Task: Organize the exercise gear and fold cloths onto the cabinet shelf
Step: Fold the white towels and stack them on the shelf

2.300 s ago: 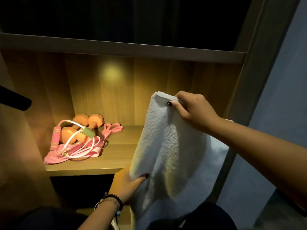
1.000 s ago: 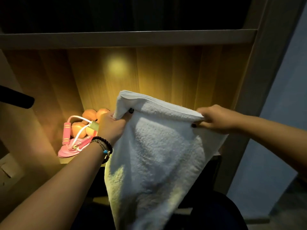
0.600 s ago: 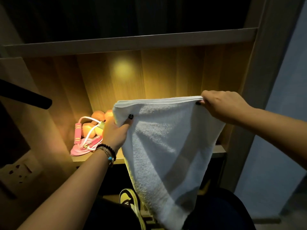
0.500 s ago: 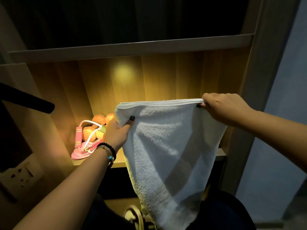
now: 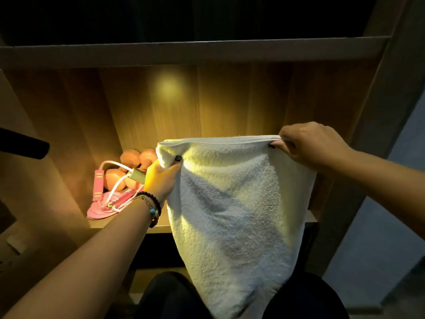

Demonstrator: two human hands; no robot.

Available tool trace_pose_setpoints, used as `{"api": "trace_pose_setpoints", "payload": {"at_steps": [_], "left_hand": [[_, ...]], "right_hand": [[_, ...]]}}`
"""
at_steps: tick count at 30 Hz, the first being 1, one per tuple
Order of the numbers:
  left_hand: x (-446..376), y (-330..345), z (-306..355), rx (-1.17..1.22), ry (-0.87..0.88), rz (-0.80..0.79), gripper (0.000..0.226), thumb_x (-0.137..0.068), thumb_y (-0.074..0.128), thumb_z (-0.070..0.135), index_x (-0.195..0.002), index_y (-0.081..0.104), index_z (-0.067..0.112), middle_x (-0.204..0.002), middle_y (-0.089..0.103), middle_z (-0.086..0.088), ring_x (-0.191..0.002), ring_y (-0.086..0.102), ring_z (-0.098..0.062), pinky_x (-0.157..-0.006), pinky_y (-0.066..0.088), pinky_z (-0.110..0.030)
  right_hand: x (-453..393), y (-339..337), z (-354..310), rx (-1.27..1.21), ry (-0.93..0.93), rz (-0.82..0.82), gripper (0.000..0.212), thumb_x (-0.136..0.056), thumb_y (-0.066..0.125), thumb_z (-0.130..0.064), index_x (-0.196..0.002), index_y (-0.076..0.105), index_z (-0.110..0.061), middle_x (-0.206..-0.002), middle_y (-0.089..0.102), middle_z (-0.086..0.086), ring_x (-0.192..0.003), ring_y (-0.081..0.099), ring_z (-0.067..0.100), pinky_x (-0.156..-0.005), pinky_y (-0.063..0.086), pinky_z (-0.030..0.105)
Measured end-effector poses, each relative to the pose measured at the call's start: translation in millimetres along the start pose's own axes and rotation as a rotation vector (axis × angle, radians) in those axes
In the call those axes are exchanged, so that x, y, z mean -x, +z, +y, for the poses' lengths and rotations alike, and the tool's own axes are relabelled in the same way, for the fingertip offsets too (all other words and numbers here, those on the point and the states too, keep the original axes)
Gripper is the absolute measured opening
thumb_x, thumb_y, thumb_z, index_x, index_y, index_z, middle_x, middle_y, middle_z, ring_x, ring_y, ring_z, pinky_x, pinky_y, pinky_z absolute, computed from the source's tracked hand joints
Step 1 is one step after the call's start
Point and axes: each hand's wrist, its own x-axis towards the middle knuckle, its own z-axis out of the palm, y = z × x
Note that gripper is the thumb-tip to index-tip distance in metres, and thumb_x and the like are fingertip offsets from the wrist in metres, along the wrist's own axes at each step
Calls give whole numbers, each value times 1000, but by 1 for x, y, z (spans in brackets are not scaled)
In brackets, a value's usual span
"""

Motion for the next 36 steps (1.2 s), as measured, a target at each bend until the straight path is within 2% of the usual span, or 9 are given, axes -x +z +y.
{"api": "trace_pose_setpoints", "payload": {"at_steps": [5,11,15,18,21,25,27,31,36], "left_hand": [[-13,7,7,-24,-75,53,17,-87,68,29,-72,70,23,-77,68,-2,-73,61,-17,-70,50,-34],[-12,-2,32,-145,-149,75,18,-86,70,28,-73,70,15,-80,71,-10,-76,65,-23,-75,54,-41],[1,-15,40,-130,-111,80,28,-85,71,26,-95,69,0,-100,69,-24,-96,66,-39,-88,51,-56],[19,-24,40,-91,-56,89,10,-86,70,23,-86,69,13,-99,71,-17,-98,66,-36,-90,53,-50],[45,-29,46,-66,15,120,15,-87,69,26,-77,66,16,-84,68,-7,-82,63,-25,-78,52,-39],[84,-39,65,-24,103,105,17,-90,66,20,-86,65,3,-86,65,-13,-79,59,-22,-75,48,-39],[101,-47,81,-19,129,94,14,-90,65,22,-83,67,10,-88,70,-9,-82,65,-25,-77,53,-39],[129,-62,117,-39,230,97,10,-91,64,27,-92,69,17,-93,71,-6,-91,66,-27,-79,55,-42],[166,-74,170,26,365,74,12,-90,65,30,-90,68,18,-92,70,-2,-85,67,-19,-63,53,-31]], "right_hand": [[-19,3,8,-120,3,-61,30,-94,44,-45,-87,54,-18,-79,55,-1,-68,53,17,-56,42,30],[-31,-13,16,-171,-27,-117,31,-95,42,-46,-92,56,-18,-82,58,-1,-70,54,18,-54,40,29],[-27,-27,6,-133,-99,-61,31,-93,39,-47,-85,50,-19,-78,54,1,-65,51,20,-53,36,28],[-12,-39,-2,-38,-128,-20,23,-96,46,-38,-84,48,-18,-79,51,3,-65,48,22,-52,28,25],[14,-56,-11,9,-124,58,23,-98,49,-34,-81,42,-20,-77,48,2,-65,45,21,-50,20,24],[48,-86,-24,20,-145,128,22,-98,49,-32,-83,52,-16,-79,56,5,-66,48,19,-51,26,23],[60,-107,-28,28,-146,152,23,-98,49,-33,-83,54,-16,-80,59,5,-66,49,19,-51,29,23],[77,-152,-35,31,-147,205,28,-96,49,-36,-90,62,-12,-84,63,7,-71,57,20,-59,46,28],[92,-204,-41,34,-127,354,31,-95,51,-36,-86,63,-9,-78,63,9,-65,57,21,-58,50,30]]}}
